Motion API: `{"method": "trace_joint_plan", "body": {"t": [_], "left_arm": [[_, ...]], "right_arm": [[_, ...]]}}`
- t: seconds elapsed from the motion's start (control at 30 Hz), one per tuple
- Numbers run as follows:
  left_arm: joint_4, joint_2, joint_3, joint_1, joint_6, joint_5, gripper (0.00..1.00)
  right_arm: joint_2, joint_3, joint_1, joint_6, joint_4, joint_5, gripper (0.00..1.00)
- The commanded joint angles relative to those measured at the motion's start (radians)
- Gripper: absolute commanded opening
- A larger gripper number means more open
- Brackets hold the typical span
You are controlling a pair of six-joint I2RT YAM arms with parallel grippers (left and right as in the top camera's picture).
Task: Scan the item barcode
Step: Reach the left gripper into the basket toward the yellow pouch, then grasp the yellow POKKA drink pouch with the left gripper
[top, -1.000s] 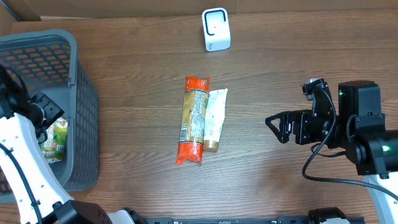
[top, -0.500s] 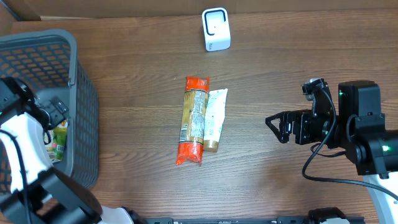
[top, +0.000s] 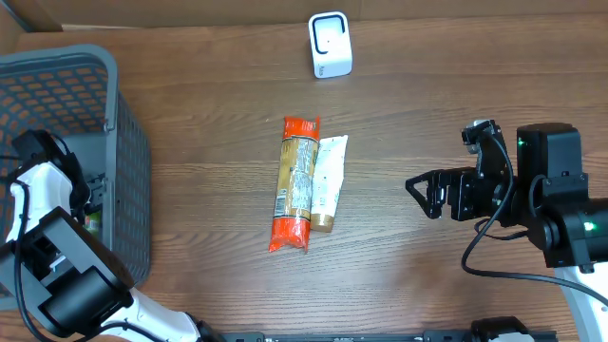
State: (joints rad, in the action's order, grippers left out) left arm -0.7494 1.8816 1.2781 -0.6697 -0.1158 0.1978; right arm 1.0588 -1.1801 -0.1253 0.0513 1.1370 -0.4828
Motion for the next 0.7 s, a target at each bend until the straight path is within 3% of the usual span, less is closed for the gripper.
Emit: {"method": "trace_joint_plan", "body": {"t": [0.0, 0.03, 0.13, 0.17, 0.4, 0.67], "left_arm": [[-0.005, 0.071, -0.01, -0.005, -0.029, -0.008, 0.69], [-0.005, 0.077, -0.01, -0.005, -0.029, -0.009, 0.59], [-0.006, 0.088, -0.01, -0.003, -0.026, -0.015, 0.13], [-0.007, 0.087, -0.01, -0.003, -0.026, -0.015, 0.08], [-0.109, 0.085, 0.092, -0.003, 0.048, -0.053, 0.04], [-0.509, 0.085, 0.618, -0.003, 0.149, -0.296, 0.04]], "right_arm": [[-0.007, -0.024, -0.004, -0.007, -0.006, 0.004, 1.0], [-0.007, -0.024, -0.004, -0.007, -0.006, 0.004, 1.0], [-0.007, -0.024, -0.004, -0.007, -0.006, 0.004, 1.0], [-0.007, -0.024, -0.004, -0.007, -0.006, 0.004, 1.0], [-0.007, -0.024, -0.004, -0.007, -0.006, 0.004, 1.0], [-0.007, -0.024, -0.004, -0.008, -0.006, 0.004, 1.0]]}}
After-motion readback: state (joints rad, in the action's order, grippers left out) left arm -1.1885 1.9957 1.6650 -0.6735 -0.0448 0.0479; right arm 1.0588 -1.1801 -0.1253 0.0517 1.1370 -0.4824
